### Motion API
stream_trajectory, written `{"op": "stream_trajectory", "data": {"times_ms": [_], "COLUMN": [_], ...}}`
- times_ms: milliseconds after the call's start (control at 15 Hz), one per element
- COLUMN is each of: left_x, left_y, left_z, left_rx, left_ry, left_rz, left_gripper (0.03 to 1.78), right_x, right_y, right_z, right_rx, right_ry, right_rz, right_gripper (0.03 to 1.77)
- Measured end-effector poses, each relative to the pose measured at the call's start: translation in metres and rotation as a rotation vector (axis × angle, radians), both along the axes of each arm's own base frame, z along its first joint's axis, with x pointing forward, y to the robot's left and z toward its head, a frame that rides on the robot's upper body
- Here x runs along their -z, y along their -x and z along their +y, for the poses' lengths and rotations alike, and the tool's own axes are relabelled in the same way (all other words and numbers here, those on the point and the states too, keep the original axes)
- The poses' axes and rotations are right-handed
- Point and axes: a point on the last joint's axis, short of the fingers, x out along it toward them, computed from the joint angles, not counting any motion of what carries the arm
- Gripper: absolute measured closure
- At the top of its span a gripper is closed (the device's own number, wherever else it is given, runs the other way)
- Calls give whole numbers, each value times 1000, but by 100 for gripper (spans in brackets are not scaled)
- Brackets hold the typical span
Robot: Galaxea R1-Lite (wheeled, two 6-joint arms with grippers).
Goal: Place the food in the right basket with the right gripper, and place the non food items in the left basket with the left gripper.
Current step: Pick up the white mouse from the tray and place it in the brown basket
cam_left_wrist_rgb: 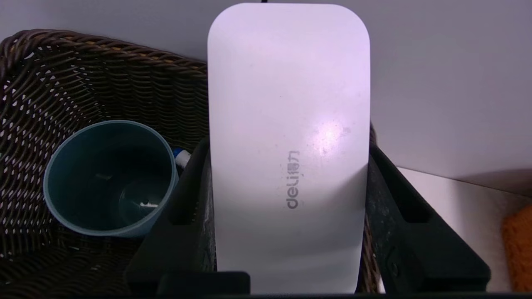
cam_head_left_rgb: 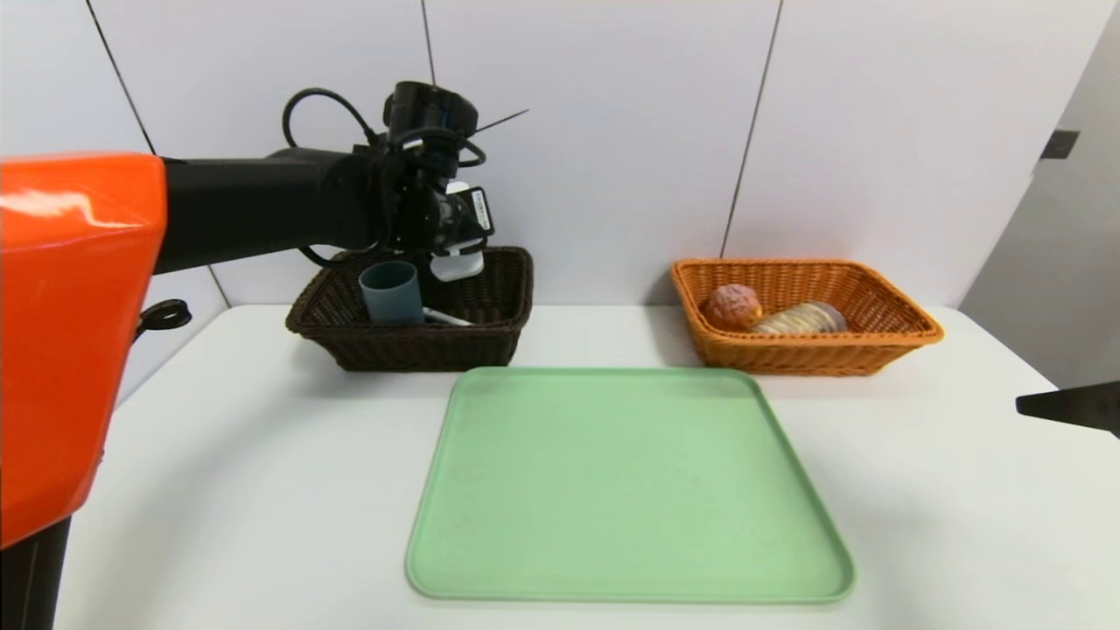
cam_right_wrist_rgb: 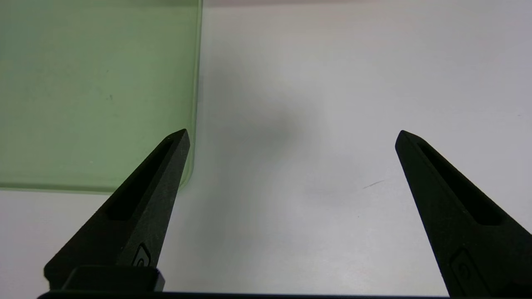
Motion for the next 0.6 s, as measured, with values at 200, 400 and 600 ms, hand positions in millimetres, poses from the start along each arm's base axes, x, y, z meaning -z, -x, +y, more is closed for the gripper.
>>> {"op": "stream_trajectory", "data": {"times_ms": [200, 400, 600], "left_x": [24, 46, 65], "left_y": [-18, -32, -41], "left_z": [-5, -5, -6], "left_rx": [7, 2, -3], "left_ry": [-41, -68, -84], "left_rz": [0, 27, 62], "left_gripper": [81, 81, 81], "right_x": [0, 0, -1], "right_y": [1, 1, 1], "right_z": [0, 0, 0], "right_rx": [0, 3, 2], "right_ry": [1, 4, 4], "right_rz": [-2, -4, -6], "right_gripper": [9, 9, 9]}}
